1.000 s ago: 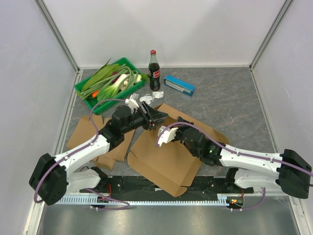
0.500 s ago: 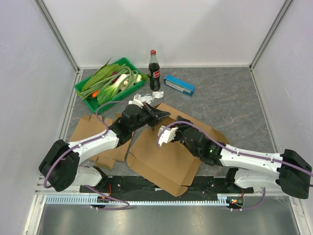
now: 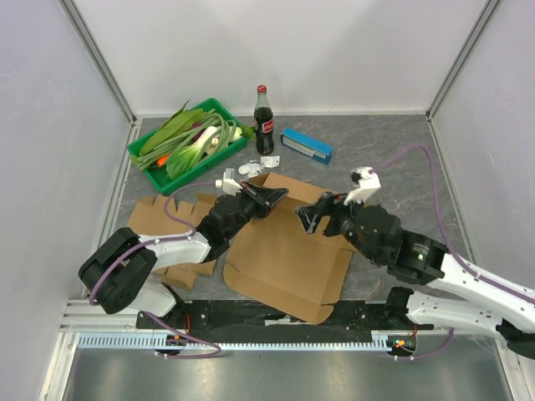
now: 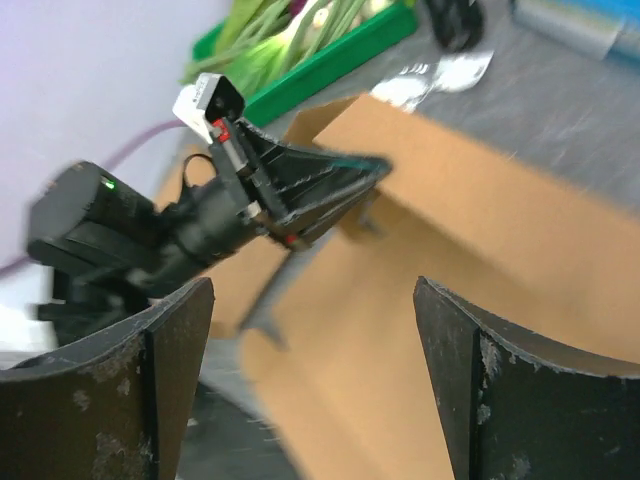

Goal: Fold the paper box

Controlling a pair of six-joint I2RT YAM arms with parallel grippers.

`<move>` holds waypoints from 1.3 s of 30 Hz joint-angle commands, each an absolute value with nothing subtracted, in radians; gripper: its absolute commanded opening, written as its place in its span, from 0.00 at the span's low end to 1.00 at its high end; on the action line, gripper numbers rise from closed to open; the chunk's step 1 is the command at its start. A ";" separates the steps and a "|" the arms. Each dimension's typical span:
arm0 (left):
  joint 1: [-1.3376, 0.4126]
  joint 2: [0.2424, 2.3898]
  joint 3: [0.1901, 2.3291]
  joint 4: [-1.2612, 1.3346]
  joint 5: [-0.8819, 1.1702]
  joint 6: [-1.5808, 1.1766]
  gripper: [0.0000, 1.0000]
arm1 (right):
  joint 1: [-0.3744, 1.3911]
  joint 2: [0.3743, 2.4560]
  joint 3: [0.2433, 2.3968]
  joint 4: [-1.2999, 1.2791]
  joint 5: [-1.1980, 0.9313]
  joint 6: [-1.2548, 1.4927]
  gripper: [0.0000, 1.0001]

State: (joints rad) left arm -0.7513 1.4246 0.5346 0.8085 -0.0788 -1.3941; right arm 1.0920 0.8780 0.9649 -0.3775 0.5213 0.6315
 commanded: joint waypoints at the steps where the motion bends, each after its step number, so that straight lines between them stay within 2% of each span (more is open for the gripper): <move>1: -0.768 1.448 0.497 0.966 -0.167 -1.330 0.02 | 1.094 0.746 0.749 -0.258 0.512 1.340 0.88; 2: -0.770 1.442 0.495 0.962 -0.170 -1.328 0.02 | 1.092 0.723 0.700 -0.112 0.555 1.415 0.88; 5: -0.779 1.425 0.492 0.940 -0.181 -1.318 0.02 | 1.092 0.670 0.542 0.088 0.651 1.472 0.88; 9: -0.779 1.410 0.492 0.914 -0.178 -1.318 0.02 | 1.092 0.669 0.447 0.156 0.722 1.537 0.85; 13: -0.781 1.393 0.477 0.911 -0.179 -1.321 0.02 | 1.082 0.577 0.290 0.306 0.862 1.543 0.78; 14: -0.781 1.390 0.477 0.907 -0.181 -1.321 0.02 | 1.074 0.565 0.249 0.331 0.871 1.560 0.73; 16: -0.781 1.387 0.477 0.897 -0.173 -1.327 0.02 | 1.051 0.549 0.229 0.333 0.876 1.583 0.68; 22: -0.781 1.387 0.465 0.917 -0.149 -1.344 0.02 | 0.935 0.563 0.167 0.428 0.836 1.585 0.64; 27: -0.781 1.376 0.457 0.910 -0.147 -1.345 0.02 | 0.876 0.661 0.150 0.538 0.796 1.606 0.61; 30: -0.781 1.378 0.459 0.904 -0.144 -1.342 0.02 | 0.845 0.713 0.152 0.609 0.767 1.604 0.49; 31: -0.781 1.378 0.460 0.900 -0.143 -1.339 0.02 | 0.842 0.722 0.152 0.621 0.764 1.606 0.41; 34: -0.781 1.382 0.462 0.893 -0.143 -1.335 0.02 | 0.841 0.730 0.152 0.629 0.750 1.621 0.29; 36: -0.779 1.393 0.465 0.893 -0.141 -1.335 0.02 | 0.841 0.721 0.149 0.621 0.744 1.646 0.24; 39: -0.781 1.411 0.479 0.899 -0.117 -1.325 0.03 | 0.841 0.709 0.144 0.606 0.762 1.666 0.05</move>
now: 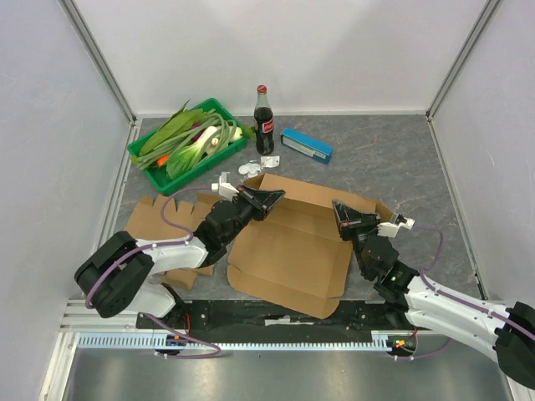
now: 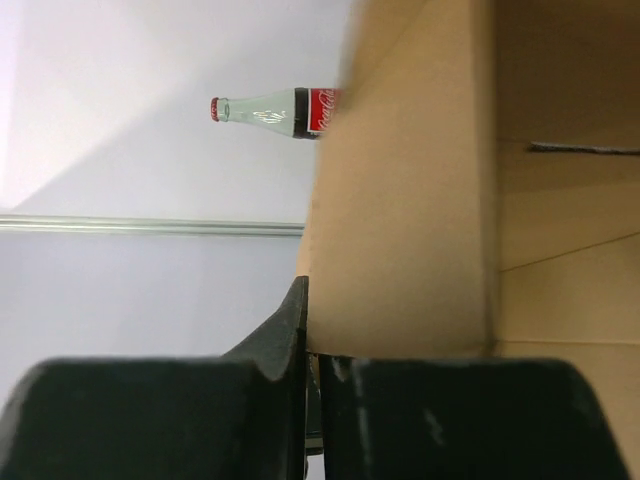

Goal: Fold the paper box

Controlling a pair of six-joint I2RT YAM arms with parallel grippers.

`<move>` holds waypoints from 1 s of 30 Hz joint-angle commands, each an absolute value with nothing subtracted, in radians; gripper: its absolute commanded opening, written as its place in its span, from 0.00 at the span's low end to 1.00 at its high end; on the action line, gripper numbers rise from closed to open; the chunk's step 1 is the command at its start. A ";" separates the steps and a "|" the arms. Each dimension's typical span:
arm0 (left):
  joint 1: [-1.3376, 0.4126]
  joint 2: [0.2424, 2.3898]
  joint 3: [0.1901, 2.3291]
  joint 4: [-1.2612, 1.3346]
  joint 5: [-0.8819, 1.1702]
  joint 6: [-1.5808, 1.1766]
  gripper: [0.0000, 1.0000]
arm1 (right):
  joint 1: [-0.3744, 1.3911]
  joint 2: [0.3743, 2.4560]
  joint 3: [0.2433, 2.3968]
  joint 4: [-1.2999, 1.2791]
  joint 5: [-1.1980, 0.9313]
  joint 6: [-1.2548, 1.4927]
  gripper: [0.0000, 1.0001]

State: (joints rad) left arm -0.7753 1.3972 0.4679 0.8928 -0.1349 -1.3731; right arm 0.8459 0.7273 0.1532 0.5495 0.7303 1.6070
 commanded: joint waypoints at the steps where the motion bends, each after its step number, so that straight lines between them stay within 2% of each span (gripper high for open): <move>1: -0.779 1.411 0.485 0.899 -0.101 -1.312 0.04 | 0.842 0.704 0.141 0.569 0.771 1.681 0.00; 4: -0.781 1.341 0.482 0.864 -0.005 -1.163 0.26 | 0.841 0.692 0.135 0.552 0.801 1.690 0.00; 6: -0.796 1.252 0.430 0.824 -0.023 -1.023 0.55 | 0.841 0.693 0.126 0.555 0.804 1.692 0.00; 8: -0.798 1.093 0.391 0.755 -0.029 -0.889 0.71 | 0.841 0.698 0.121 0.552 0.805 1.701 0.00; 11: -0.798 0.842 0.356 0.504 -0.050 -0.757 0.72 | 0.842 0.692 0.120 0.535 0.802 1.706 0.00; 13: -0.798 0.728 0.379 0.332 -0.150 -0.729 0.68 | 0.841 0.678 0.127 0.488 0.802 1.706 0.00; 14: -0.796 0.647 0.390 0.167 -0.196 -0.721 0.65 | 0.841 0.669 0.136 0.479 0.801 1.700 0.00; 16: -0.793 0.609 0.422 0.034 -0.357 -0.738 0.63 | 0.839 0.658 0.149 0.445 0.799 1.698 0.00; 18: -0.775 0.644 0.471 -0.125 -0.489 -0.796 0.60 | 0.839 0.655 0.156 0.433 0.796 1.687 0.00; 20: -0.732 0.751 0.509 -0.143 -0.499 -0.781 0.64 | 0.839 0.658 0.164 0.422 0.779 1.690 0.00; 23: -0.628 0.888 0.587 -0.210 -0.482 -0.845 0.64 | 0.838 0.669 0.189 0.379 0.755 1.692 0.00; 25: -0.569 1.007 0.600 -0.163 -0.442 -0.830 0.55 | 0.838 0.670 0.201 0.362 0.742 1.683 0.00; 26: -0.501 1.043 0.615 -0.106 -0.345 -0.819 0.54 | 0.838 0.669 0.202 0.361 0.739 1.680 0.00; 29: -0.419 1.140 0.630 0.054 -0.215 -0.759 0.54 | 0.836 0.657 0.206 0.351 0.741 1.672 0.00; 30: -0.407 1.178 0.630 0.108 -0.181 -0.741 0.57 | 0.836 0.654 0.207 0.351 0.739 1.666 0.00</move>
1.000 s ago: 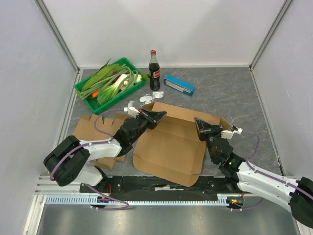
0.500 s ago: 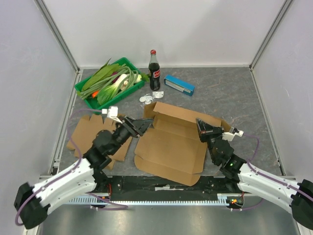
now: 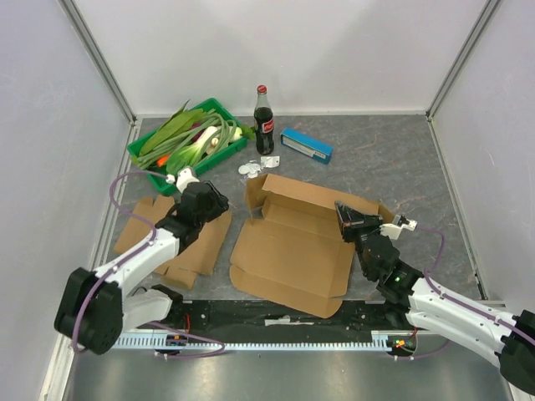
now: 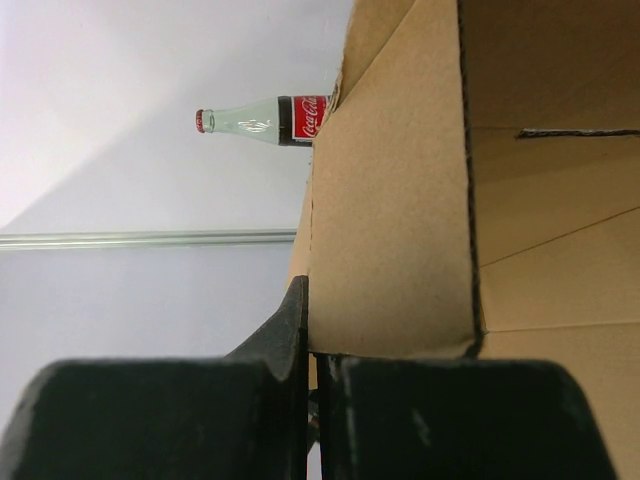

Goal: Fold the paper box

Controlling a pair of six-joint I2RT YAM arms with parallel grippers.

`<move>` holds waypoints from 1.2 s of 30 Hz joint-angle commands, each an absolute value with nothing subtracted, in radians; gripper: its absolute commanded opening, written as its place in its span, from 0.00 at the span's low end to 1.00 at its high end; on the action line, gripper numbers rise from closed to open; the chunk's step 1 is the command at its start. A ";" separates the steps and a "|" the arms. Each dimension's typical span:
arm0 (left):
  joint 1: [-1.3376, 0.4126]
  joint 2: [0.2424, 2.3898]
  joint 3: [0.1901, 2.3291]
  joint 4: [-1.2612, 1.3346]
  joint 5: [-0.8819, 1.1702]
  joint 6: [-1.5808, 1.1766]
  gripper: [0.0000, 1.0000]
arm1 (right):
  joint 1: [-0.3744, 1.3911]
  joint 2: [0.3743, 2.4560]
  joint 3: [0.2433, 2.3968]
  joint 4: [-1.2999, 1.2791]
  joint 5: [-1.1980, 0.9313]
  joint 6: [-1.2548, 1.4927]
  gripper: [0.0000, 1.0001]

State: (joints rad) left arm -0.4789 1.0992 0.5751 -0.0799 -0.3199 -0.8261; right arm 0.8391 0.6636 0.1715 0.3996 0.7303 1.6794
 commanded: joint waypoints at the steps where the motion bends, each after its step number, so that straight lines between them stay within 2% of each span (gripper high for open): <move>1: -0.384 1.196 0.627 0.162 -0.078 -0.688 0.59 | 0.836 0.650 0.206 0.353 0.738 1.661 0.00; 3: -0.380 1.238 0.643 0.275 -0.005 -0.635 0.62 | 0.836 0.653 0.212 0.356 0.735 1.655 0.00; 4: -0.380 1.270 0.650 0.308 0.068 -0.597 0.59 | 0.836 0.657 0.213 0.356 0.732 1.655 0.00; 6: -0.382 1.293 0.649 0.378 0.126 -0.575 0.49 | 0.835 0.661 0.218 0.357 0.732 1.655 0.00; 8: -0.385 1.307 0.618 0.435 0.216 -0.552 0.44 | 0.835 0.664 0.216 0.370 0.729 1.654 0.00; 9: -0.390 1.312 0.614 0.443 0.236 -0.545 0.37 | 0.834 0.673 0.210 0.392 0.726 1.654 0.00; 11: -0.426 1.296 0.585 0.456 0.242 -0.503 0.34 | 0.833 0.680 0.209 0.414 0.712 1.654 0.00; 16: -0.558 1.241 0.508 0.479 0.189 -0.405 0.33 | 0.831 0.678 0.218 0.408 0.703 1.646 0.00; 20: -0.597 1.209 0.471 0.474 0.141 -0.393 0.33 | 0.830 0.670 0.213 0.400 0.706 1.644 0.00; 23: -0.620 1.184 0.440 0.485 0.078 -0.370 0.43 | 0.830 0.672 0.212 0.402 0.704 1.646 0.00; 24: -0.621 1.193 0.436 0.491 0.074 -0.355 0.50 | 0.830 0.673 0.213 0.405 0.703 1.644 0.00; 27: -0.630 1.221 0.463 0.491 0.061 -0.301 0.57 | 0.830 0.678 0.212 0.413 0.696 1.646 0.00; 29: -0.647 1.247 0.492 0.486 0.002 -0.279 0.56 | 0.830 0.678 0.212 0.417 0.695 1.646 0.00; 32: -0.652 1.276 0.525 0.488 -0.064 -0.265 0.50 | 0.830 0.680 0.218 0.422 0.690 1.640 0.00; 36: -0.686 1.318 0.557 0.508 -0.126 -0.236 0.50 | 0.830 0.692 0.224 0.428 0.681 1.632 0.00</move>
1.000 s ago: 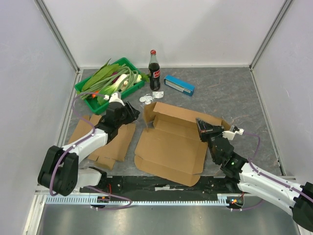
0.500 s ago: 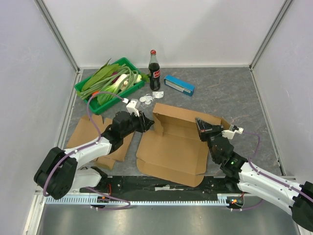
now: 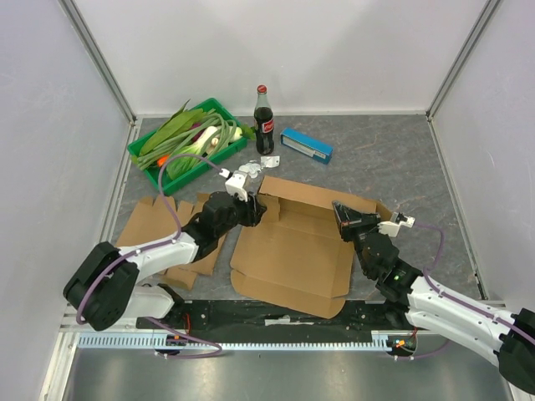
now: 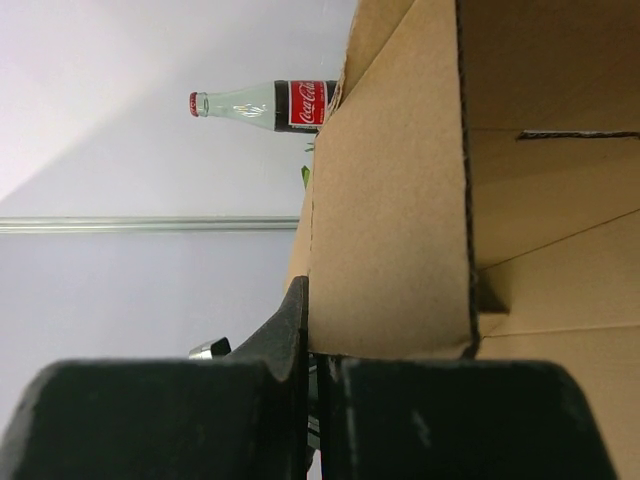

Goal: Fold the paper box

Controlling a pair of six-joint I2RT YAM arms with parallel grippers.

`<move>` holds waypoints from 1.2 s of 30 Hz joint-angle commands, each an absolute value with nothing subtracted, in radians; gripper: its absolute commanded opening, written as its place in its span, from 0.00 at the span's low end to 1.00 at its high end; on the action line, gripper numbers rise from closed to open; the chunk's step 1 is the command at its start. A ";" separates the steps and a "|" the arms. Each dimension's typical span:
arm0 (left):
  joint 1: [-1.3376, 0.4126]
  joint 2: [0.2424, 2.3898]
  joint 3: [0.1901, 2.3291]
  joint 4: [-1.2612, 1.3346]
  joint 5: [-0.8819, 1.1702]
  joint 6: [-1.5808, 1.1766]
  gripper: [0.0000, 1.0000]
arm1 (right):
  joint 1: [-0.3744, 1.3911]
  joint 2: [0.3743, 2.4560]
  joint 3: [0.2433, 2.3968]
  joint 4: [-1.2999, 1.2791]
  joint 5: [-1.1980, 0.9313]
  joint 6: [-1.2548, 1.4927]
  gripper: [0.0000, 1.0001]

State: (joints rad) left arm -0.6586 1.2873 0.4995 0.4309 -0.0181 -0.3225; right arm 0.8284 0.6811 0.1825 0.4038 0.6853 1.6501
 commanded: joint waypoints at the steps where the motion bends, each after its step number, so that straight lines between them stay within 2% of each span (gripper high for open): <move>1: -0.695 1.322 0.558 0.532 -0.129 -0.227 0.52 | 0.830 0.692 0.224 0.429 0.678 1.632 0.00; 4: -0.729 1.347 0.563 0.560 -0.190 -0.212 0.55 | 0.830 0.693 0.226 0.414 0.675 1.644 0.00; 7: -0.767 1.367 0.563 0.584 -0.297 -0.196 0.41 | 0.830 0.696 0.242 0.365 0.673 1.655 0.00; 8: -0.775 1.377 0.561 0.595 -0.322 -0.196 0.32 | 0.830 0.701 0.258 0.347 0.673 1.666 0.00; 10: -0.793 1.391 0.560 0.609 -0.402 -0.202 0.29 | 0.830 0.703 0.267 0.333 0.672 1.675 0.00; 15: -0.824 1.442 0.561 0.653 -0.524 -0.235 0.28 | 0.830 0.730 0.285 0.330 0.658 1.686 0.00; 17: -0.830 1.459 0.566 0.669 -0.544 -0.229 0.36 | 0.831 0.736 0.291 0.330 0.657 1.695 0.00; 24: -0.847 1.483 0.580 0.693 -0.630 -0.247 0.39 | 0.830 0.732 0.282 0.310 0.653 1.733 0.00; 25: -0.850 1.500 0.584 0.692 -0.643 -0.248 0.37 | 0.830 0.733 0.281 0.304 0.652 1.749 0.00; 28: -0.853 1.531 0.621 0.634 -0.718 -0.296 0.19 | 0.830 0.753 0.284 0.285 0.647 1.779 0.00; 30: -0.862 1.571 0.670 0.574 -0.785 -0.371 0.02 | 0.830 0.768 0.278 0.287 0.640 1.845 0.00; 36: -0.894 1.684 0.738 0.397 -0.938 -0.552 0.02 | 0.833 0.805 0.301 0.255 0.629 1.899 0.00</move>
State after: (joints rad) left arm -0.8871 1.6108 0.6968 0.5133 -0.7391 -0.3676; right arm 0.8227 0.7879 0.2611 0.3294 0.6609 1.8309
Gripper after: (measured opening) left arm 0.068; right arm 0.013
